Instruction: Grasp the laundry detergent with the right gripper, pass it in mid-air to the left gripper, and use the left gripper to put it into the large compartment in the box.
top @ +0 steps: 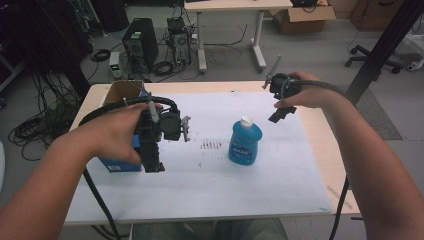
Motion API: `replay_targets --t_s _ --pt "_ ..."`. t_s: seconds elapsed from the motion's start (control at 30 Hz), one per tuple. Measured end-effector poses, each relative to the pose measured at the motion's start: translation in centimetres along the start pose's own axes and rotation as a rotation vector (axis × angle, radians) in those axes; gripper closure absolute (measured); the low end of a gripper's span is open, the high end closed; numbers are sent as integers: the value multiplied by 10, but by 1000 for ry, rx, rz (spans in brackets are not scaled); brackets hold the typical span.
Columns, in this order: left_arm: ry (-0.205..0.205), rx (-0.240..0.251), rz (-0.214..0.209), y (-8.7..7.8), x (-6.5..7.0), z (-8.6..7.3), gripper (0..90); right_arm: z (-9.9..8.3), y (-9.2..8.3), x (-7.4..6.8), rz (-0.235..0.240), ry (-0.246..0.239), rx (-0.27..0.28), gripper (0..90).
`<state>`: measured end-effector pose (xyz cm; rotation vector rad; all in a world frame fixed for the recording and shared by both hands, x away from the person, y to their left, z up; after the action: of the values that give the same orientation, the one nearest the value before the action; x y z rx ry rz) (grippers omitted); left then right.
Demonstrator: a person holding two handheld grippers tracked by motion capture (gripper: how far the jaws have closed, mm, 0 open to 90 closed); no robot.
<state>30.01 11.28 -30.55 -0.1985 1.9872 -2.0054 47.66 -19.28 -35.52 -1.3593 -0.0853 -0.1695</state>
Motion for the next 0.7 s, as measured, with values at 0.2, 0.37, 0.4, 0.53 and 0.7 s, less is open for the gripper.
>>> replay_targets --t_s 0.2,0.37,0.4,0.53,0.7 --pt "-1 -12 -9 10 -2 0 2 -8 -1 -13 -3 -2 26 41" --pt "-1 -12 -13 17 -4 1 2 -9 1 -24 -6 -12 68 41" --pt "-4 -9 -15 19 -4 1 2 -10 1 -27 -9 -12 73 41" --pt "-3 -13 -21 24 -4 0 2 -11 3 -35 -11 -17 97 41" --pt "-4 -16 -25 31 -3 1 2 -14 6 -43 -15 -11 124 41"
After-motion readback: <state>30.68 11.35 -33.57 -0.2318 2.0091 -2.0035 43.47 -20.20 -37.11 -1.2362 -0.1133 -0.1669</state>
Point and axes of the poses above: each handheld gripper's, and its own axes: y roughly forward along the jaws, z roughly out of its top, x roughly to its right, the point moved 8 cm from there along y, roughly forward along the jaws, and after that the axes turned 15 degrees about -y, right-handed, at the moved point
